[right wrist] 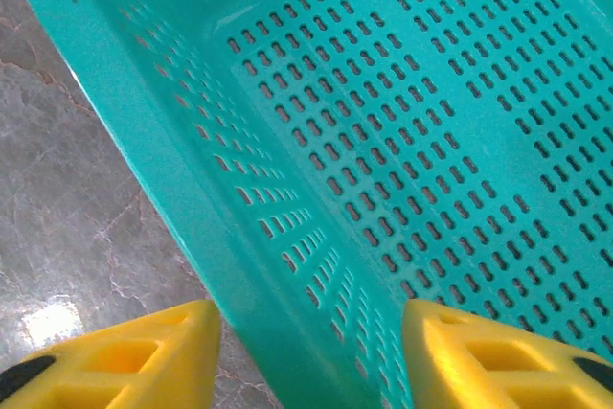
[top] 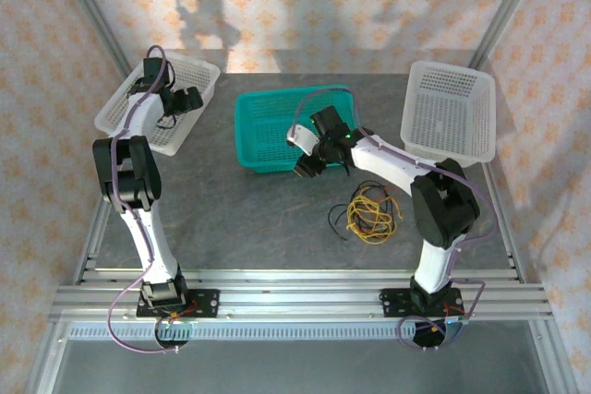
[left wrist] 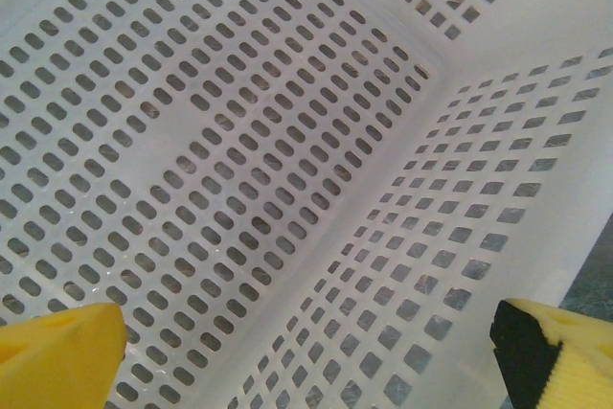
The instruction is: Untangle the cables
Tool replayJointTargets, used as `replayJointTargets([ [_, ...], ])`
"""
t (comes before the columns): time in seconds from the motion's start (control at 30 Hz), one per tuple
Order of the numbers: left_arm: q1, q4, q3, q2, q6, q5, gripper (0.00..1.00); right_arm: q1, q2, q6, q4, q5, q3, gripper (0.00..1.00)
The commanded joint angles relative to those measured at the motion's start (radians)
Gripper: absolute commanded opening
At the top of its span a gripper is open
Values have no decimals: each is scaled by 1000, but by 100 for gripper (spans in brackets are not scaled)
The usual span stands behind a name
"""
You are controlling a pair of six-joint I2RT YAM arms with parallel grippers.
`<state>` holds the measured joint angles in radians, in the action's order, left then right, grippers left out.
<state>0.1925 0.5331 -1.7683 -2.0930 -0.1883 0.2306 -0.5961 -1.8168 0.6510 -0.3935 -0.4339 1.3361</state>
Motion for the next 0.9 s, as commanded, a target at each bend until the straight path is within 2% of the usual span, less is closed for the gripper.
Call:
replayJointTargets([
  [0.0, -4, 60, 0, -26, 32, 91, 100, -7, -1, -10, -7, 15, 19, 41],
  [0.07, -4, 58, 9, -22, 36, 134, 100, -7, -2, -26, 7, 37, 20, 33],
  [0.27, -17, 34, 40, -3, 35, 239, 100, -7, -17, -88, 44, 44, 43, 28],
  [0.57, -42, -40, 96, 74, 6, 290, 99, 7, -148, -222, 24, 147, 190, 19],
  [0.73, -42, -40, 119, 127, 15, 278, 100, 27, -176, -313, 44, 125, 218, 16],
  [0.87, -49, -60, 170, 165, 9, 329, 100, 28, -214, -412, 46, 106, 275, 15],
])
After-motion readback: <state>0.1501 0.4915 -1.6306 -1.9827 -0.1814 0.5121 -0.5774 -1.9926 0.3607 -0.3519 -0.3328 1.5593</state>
